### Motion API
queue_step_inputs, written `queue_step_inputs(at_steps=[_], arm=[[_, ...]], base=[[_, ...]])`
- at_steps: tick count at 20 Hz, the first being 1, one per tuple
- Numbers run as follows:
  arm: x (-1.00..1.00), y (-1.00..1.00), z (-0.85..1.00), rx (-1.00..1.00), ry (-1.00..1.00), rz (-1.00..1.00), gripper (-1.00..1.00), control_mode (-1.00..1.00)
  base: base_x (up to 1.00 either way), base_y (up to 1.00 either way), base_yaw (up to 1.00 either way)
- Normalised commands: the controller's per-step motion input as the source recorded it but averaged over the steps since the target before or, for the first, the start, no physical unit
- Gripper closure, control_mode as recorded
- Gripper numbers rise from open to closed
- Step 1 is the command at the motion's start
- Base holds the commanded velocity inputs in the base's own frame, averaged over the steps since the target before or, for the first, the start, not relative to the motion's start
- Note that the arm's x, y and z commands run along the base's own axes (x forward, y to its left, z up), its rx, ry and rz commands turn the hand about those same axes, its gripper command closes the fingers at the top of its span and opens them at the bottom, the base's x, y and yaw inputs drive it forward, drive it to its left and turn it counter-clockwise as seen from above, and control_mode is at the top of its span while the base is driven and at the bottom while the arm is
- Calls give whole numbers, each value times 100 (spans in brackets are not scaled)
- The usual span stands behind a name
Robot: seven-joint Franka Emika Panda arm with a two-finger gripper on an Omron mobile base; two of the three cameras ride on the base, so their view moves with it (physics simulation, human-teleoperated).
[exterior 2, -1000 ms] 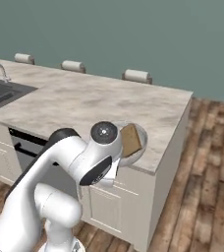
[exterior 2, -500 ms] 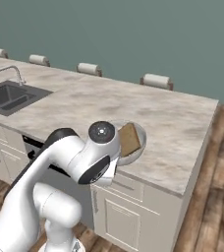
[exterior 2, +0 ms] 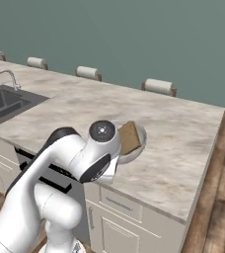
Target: Pick up the heated bread from the toaster oven and place it in the bowl. Then move the bread bowl to the dining counter.
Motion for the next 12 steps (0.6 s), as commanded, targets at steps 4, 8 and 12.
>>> queue_step_inputs(at_steps=[4,8,12], arm=[[97,17,-4,0,-1,0,100,-100],[100,38,-14,0,1,0,100,-100],[100,28,-15,0,20,7,100,-100]], base=[[0,0,0],[0,0,0],[0,0,0]])
